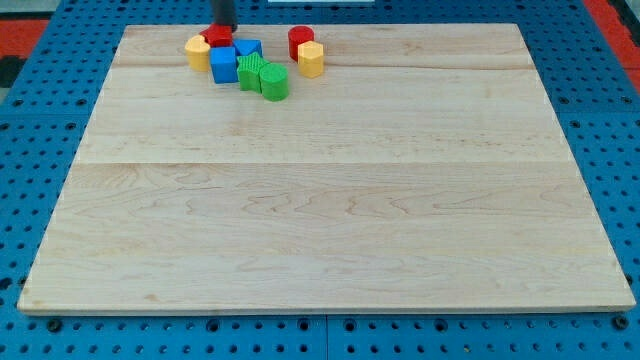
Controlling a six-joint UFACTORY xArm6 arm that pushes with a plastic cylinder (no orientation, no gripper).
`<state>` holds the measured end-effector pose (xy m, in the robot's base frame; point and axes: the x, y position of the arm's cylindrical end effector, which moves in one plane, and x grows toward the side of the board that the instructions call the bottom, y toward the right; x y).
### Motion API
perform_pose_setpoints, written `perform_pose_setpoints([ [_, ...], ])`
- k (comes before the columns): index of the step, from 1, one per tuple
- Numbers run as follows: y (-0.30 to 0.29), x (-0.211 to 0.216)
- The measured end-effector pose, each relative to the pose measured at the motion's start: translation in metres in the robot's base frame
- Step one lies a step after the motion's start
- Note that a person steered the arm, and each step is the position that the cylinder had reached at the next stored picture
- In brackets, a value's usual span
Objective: Push the red star and yellow heart close to blue blocks
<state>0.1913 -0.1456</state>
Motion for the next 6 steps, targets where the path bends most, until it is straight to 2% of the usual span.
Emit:
perform_pose_setpoints([
  [1, 0.007, 0.001],
  [5, -0.074, 0.003],
  [6, -0.064, 0.027],
])
